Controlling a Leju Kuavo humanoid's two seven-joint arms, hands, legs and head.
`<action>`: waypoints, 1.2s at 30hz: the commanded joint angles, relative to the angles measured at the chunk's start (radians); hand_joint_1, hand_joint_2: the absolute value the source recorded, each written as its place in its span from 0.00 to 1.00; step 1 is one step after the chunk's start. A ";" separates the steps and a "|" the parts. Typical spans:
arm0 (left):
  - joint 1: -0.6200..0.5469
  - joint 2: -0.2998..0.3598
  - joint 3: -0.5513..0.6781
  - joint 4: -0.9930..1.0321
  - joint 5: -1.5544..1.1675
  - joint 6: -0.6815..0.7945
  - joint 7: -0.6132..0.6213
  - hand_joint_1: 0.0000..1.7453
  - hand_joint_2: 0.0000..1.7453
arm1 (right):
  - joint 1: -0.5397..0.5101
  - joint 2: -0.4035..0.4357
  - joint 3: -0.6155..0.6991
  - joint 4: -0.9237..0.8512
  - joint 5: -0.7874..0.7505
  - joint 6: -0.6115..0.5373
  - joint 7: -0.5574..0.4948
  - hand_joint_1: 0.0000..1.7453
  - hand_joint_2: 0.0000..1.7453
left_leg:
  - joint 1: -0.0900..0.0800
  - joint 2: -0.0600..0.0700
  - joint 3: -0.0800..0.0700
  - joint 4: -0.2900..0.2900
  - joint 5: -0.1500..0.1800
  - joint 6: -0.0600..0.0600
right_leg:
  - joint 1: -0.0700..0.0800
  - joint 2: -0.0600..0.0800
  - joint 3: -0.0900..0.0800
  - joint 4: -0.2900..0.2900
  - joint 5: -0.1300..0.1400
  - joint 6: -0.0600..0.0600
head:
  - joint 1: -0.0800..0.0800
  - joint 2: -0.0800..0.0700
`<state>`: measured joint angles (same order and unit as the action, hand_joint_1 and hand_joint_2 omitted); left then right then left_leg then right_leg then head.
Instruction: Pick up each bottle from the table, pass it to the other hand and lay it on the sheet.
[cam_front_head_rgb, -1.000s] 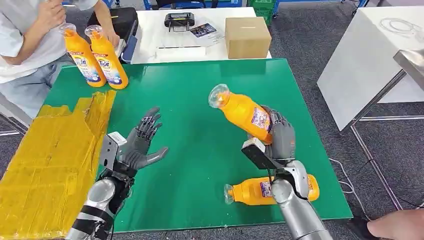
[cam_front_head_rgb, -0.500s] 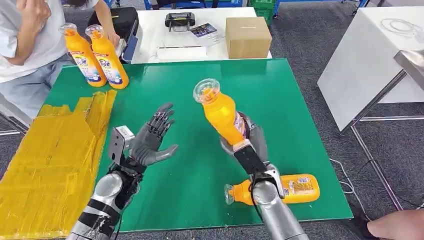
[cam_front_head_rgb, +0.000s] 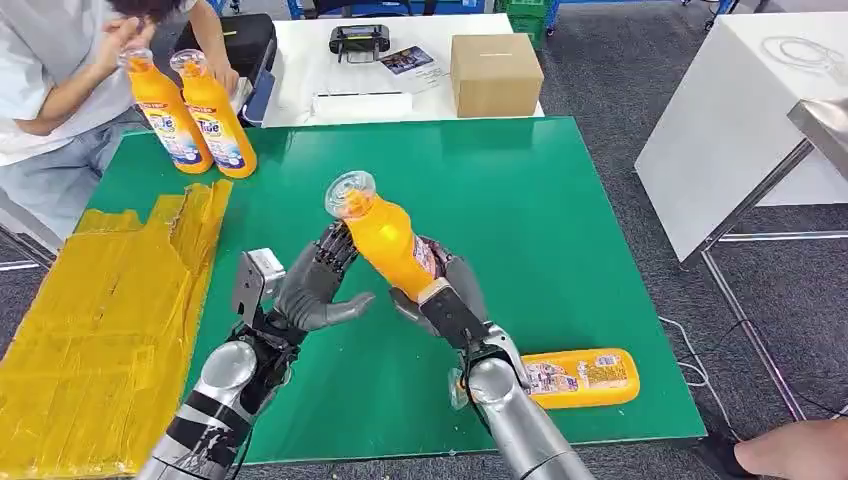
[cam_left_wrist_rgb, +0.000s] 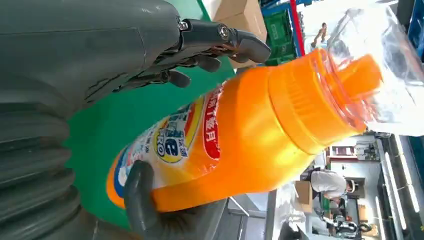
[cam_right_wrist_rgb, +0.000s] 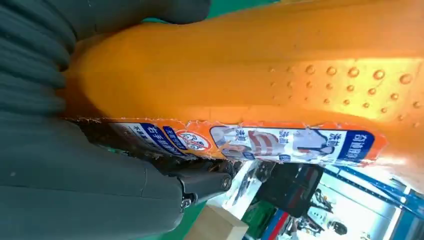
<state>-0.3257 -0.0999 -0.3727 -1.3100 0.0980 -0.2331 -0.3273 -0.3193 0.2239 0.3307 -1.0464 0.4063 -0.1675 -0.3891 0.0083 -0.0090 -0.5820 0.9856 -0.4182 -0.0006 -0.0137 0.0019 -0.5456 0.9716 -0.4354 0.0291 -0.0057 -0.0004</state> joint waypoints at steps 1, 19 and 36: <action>-0.065 0.001 -0.048 0.059 -0.004 0.008 -0.007 0.00 1.00 | -0.103 0.024 0.082 0.196 0.011 0.028 0.005 1.00 1.00 | 0.001 0.001 0.002 0.001 -0.001 0.000 | 0.002 0.000 0.002 0.000 -0.001 -0.001 | 0.000 0.000; -0.102 -0.019 -0.073 0.114 -0.053 0.031 -0.031 0.00 1.00 | -0.128 0.072 0.207 0.256 0.082 0.006 0.014 1.00 1.00 | 0.000 0.000 0.001 0.000 0.000 0.000 | 0.000 0.000 0.001 0.000 -0.001 -0.001 | 0.000 0.000; -0.175 -0.041 -0.029 0.294 -0.161 0.129 -0.012 0.00 1.00 | -0.116 0.069 0.281 0.222 0.098 -0.030 0.034 1.00 1.00 | 0.000 -0.001 0.001 0.000 0.000 0.000 | 0.001 -0.002 0.001 0.000 -0.001 -0.001 | 0.000 0.000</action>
<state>-0.4011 -0.1221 -0.3872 -1.2020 -0.0096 -0.1232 -0.3590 -0.4022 0.2983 0.5020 -0.8602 0.4971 -0.1923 -0.3544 0.0084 -0.0093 -0.5821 0.9856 -0.4180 -0.0007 -0.0137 0.0018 -0.5458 0.9717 -0.4354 0.0291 -0.0053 -0.0004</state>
